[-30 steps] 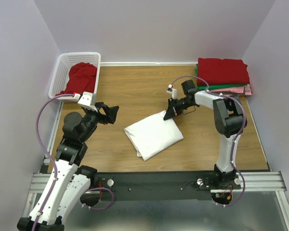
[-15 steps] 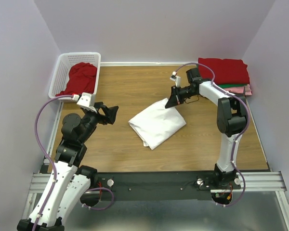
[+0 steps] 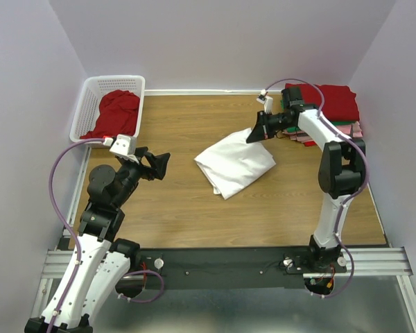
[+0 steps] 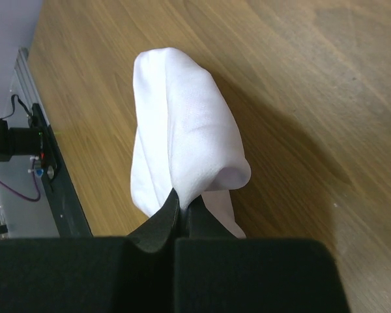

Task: Fold and stack the t-shirts
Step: Neatly place the folded tshirt to the corner

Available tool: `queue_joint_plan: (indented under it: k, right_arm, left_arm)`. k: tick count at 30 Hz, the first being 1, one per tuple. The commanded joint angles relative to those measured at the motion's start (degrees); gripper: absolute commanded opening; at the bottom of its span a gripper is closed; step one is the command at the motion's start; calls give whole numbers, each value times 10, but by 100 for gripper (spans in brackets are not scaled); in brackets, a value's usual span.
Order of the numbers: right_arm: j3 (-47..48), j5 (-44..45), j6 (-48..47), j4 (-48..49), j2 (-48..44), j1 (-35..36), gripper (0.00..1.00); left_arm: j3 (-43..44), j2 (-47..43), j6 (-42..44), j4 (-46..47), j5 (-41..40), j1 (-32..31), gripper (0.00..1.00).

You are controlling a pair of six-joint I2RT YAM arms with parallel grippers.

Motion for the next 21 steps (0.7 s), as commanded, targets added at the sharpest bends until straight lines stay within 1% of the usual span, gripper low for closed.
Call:
queue_joint_plan:
  k: [1,10,16,21]
  right_arm:
    - [34,-12,8,-19,-31,-19,0]
    - [72,-8,17,-27,-46,-43,0]
    - [99,26,22,-28,-48,-58,0]
    - [142,51,34,-28,-41,-76,0]
  left_arm:
    - [-8,-8,8,12,12,1,86]
    - [-8,-8,8,13,14,1,86]
    - [-8,-8,9,13,14,1,86]
    - [-8,-7,9,13,14,0,86]
